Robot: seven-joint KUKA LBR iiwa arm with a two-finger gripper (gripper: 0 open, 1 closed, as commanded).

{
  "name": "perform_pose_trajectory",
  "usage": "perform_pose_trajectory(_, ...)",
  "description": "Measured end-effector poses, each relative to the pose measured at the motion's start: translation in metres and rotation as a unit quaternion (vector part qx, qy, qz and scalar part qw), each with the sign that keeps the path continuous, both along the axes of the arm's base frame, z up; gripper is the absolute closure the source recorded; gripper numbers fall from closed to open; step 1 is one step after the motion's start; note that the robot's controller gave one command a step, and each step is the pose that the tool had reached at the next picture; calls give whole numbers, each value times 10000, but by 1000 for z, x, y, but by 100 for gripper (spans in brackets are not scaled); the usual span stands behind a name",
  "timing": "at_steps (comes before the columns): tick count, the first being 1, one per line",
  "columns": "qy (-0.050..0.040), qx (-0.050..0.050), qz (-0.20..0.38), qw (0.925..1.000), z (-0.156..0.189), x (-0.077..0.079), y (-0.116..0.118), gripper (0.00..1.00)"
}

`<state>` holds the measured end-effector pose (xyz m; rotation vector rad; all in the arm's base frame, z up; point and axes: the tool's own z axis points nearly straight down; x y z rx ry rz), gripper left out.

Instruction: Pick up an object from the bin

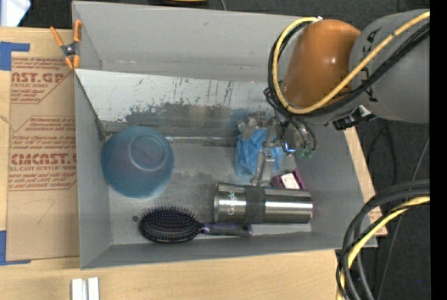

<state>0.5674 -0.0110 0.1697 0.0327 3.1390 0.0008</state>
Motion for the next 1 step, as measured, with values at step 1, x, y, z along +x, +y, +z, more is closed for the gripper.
perform_pose_trajectory(1,-17,-5,253,9997,-8,21,-6,0)
